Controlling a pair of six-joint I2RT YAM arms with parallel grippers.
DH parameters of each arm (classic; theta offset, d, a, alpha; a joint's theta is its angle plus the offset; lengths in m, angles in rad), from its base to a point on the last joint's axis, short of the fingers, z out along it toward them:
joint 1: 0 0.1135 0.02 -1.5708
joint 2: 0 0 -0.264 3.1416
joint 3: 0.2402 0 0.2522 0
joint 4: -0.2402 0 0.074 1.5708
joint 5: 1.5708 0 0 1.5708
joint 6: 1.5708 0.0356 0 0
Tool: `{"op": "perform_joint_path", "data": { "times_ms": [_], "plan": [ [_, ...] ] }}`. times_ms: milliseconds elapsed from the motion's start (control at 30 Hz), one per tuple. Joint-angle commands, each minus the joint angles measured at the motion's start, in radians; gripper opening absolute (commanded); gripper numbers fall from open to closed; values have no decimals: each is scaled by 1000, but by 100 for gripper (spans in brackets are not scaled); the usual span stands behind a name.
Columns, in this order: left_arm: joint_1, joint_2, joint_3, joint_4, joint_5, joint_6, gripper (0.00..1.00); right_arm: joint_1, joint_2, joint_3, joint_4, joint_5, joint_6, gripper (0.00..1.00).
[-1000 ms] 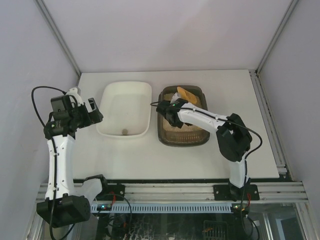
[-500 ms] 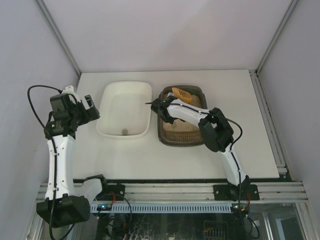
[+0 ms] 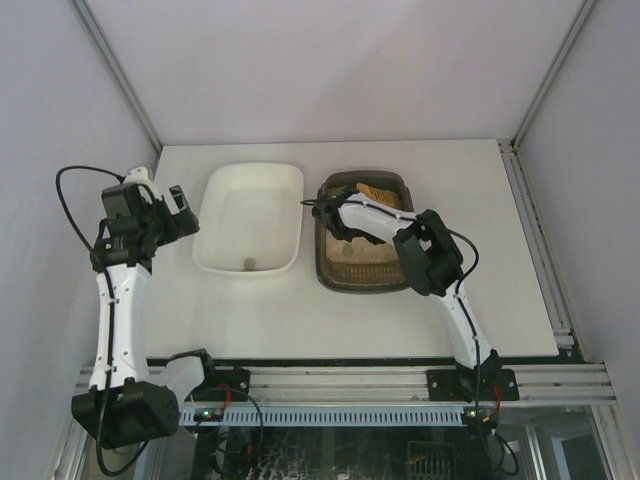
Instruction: Clean the litter box
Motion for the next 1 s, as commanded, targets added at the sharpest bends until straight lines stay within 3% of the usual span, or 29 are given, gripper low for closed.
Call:
{"op": "perform_joint_path", "data": {
  "times_ms": [0,333,467,767,967],
  "plan": [
    [-6,10,-8,57,-16,-10,100,-36,-9,6,-11,10,7,0],
    [-7,40,-30,81,-9,-10,100,-84,57,31,4,43,-6,0],
    [-6,53,-33,81,-1,-7,100,-62,50,32,17,-94,-39,0],
    [-7,56,-32,83,9,5,100,3,-135,-19,36,-352,-91,0],
    [-7,48,-42,84,8,5,100,-7,-230,-71,36,-321,-78,0]
  ]
}}
